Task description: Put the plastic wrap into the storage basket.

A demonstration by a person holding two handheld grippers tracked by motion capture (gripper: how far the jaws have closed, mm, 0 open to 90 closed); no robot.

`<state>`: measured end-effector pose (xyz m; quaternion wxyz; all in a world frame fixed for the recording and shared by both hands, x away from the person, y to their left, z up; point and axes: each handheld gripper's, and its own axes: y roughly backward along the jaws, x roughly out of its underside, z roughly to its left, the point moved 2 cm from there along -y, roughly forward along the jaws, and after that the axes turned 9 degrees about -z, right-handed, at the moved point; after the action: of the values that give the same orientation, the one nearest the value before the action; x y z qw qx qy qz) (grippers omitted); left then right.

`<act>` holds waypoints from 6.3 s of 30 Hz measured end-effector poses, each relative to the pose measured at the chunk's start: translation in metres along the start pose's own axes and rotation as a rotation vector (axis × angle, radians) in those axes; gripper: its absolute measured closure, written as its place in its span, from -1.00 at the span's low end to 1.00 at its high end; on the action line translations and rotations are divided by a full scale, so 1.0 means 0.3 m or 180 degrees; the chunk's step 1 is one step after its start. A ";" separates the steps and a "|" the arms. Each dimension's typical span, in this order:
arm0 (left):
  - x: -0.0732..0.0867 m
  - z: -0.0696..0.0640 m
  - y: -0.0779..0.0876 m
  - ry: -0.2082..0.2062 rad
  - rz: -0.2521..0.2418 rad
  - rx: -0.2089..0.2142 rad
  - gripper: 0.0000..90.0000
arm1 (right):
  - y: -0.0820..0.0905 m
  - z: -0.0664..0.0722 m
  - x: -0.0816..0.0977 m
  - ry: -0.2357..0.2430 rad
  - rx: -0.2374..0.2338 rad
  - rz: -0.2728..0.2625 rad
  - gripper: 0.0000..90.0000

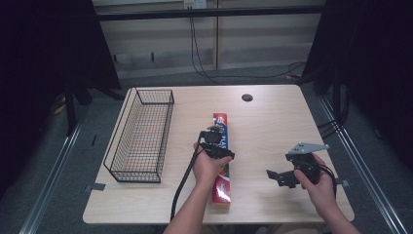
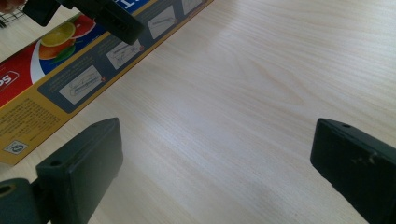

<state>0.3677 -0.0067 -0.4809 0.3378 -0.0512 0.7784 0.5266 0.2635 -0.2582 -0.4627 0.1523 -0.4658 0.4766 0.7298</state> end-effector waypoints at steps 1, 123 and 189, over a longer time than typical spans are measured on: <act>0.001 -0.002 0.000 0.0019 0.0008 0.0002 -0.49 | 0.000 0.001 0.000 -0.0015 0.0007 -0.0008 -0.96; -0.205 0.187 0.382 0.0389 0.0483 -0.0613 -0.02 | -0.001 0.007 -0.003 0.0025 0.0009 -0.0052 -0.96; -0.225 0.312 0.531 0.0682 0.0362 -0.0825 -0.02 | -0.008 0.018 0.000 0.0069 -0.0060 -0.0013 -0.96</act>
<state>0.3941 0.1248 -0.3371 0.2132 -0.1061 0.7372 0.6323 0.2621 -0.2524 -0.4633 0.1443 -0.4760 0.4704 0.7289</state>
